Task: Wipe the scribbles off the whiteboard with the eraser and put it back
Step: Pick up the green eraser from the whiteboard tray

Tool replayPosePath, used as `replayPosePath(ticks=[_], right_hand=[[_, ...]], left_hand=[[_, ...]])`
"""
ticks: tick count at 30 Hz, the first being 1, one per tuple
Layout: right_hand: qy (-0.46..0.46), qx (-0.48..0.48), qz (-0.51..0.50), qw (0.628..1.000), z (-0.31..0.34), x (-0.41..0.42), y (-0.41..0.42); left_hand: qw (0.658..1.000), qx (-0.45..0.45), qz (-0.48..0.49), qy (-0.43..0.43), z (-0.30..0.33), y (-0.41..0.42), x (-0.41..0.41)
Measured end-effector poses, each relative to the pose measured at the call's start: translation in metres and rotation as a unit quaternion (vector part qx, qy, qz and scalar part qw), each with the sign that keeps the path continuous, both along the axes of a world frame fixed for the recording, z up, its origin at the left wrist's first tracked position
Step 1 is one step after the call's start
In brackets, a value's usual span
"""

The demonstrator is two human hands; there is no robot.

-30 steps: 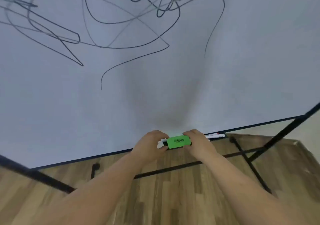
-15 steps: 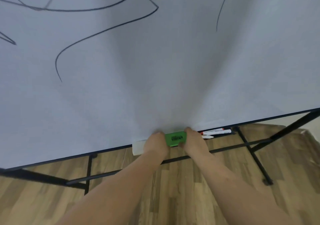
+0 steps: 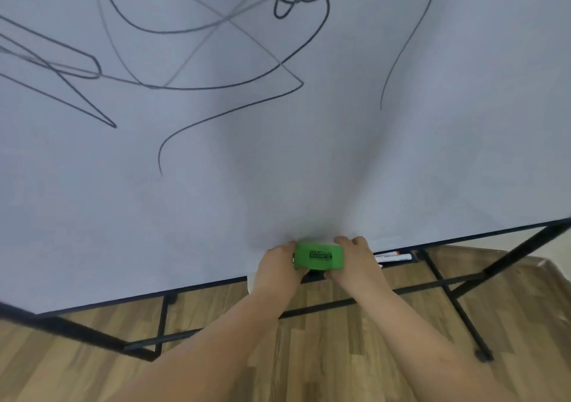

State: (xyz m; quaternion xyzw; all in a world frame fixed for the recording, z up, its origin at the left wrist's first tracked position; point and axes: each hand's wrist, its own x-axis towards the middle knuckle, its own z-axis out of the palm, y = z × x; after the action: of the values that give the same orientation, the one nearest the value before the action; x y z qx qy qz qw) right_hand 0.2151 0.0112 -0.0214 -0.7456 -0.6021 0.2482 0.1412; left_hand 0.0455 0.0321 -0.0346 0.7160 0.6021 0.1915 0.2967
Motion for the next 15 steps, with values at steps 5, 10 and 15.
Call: replayPosePath(ticks=[5,10,15], right_hand=[[-0.048,0.102,0.078,0.991,0.070,-0.021,-0.017],[-0.114,0.261,0.207,0.936,0.156,-0.057,-0.024],[-0.137,0.485,0.249,0.827,0.249,-0.107,-0.017]], left_hand=[[0.991,0.134,-0.014,-0.023,0.058,-0.023,-0.038],[0.948,0.317,0.004,-0.038,0.136,-0.036,-0.085],[0.871,0.488,0.019,-0.050,0.237,-0.036,-0.143]])
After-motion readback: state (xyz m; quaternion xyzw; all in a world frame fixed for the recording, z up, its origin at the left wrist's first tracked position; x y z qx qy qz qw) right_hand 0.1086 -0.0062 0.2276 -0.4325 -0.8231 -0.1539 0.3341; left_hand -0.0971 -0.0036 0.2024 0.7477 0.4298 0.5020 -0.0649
